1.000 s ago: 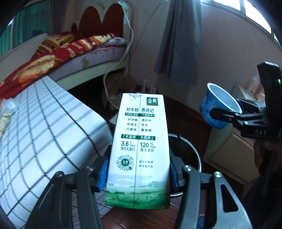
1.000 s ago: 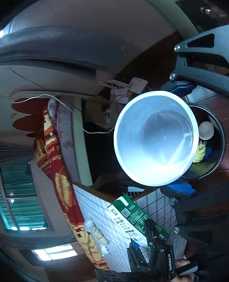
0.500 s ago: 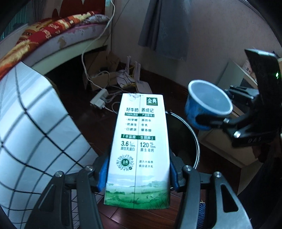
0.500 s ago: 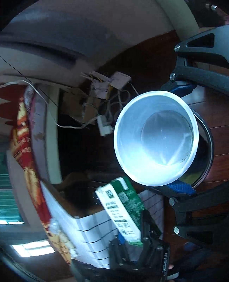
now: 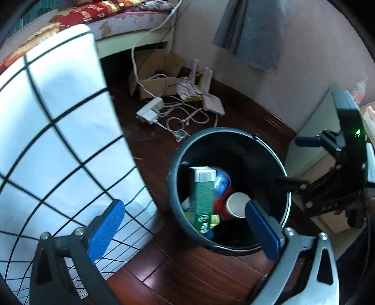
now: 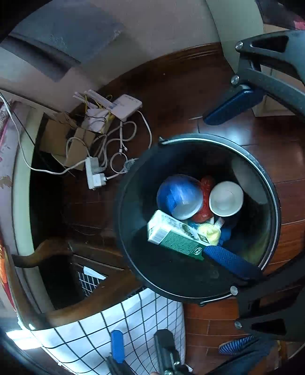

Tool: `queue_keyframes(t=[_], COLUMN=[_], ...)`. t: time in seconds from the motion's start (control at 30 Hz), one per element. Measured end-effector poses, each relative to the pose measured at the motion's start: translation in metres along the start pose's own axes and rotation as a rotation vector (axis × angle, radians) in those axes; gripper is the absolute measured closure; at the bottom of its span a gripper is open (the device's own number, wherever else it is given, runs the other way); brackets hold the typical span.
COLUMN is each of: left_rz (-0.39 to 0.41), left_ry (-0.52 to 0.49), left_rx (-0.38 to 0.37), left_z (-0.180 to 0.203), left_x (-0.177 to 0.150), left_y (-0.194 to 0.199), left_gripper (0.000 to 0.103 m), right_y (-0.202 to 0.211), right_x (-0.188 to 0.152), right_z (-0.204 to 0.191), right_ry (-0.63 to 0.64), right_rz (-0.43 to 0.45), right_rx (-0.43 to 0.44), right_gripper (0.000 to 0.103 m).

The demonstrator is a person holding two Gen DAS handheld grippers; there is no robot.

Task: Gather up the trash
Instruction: 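Carry the carton and blue cup over the bucket and open both tools, then move both tools back toward the table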

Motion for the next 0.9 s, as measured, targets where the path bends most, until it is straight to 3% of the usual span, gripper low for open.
queue_keyframes(t=[0.23, 0.9], left_rz=[0.059, 0.148], left_ry=[0.012, 0.036], left_rx=[0.045, 0.127], left_z=[-0.012, -0.027], left_x=[0.001, 0.017], left_y=[0.019, 0.059], left_gripper=[0.0, 0.0], right_y=[0.013, 0.066], right_x=[0.009, 0.038], right_z=[0.004, -0.03], right_ry=[-0.047, -0.043], right_rz=[0.048, 0.193], right_rx=[0.001, 0.037], right_gripper=[0.0, 0.0])
Point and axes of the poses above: each gripper's, at about its wrist camera, not at the fingertips, and y roughly against the way its jaws point, z to its right, x to its top, the point moved 3 cm from there along -y, roughly the way its jaws point
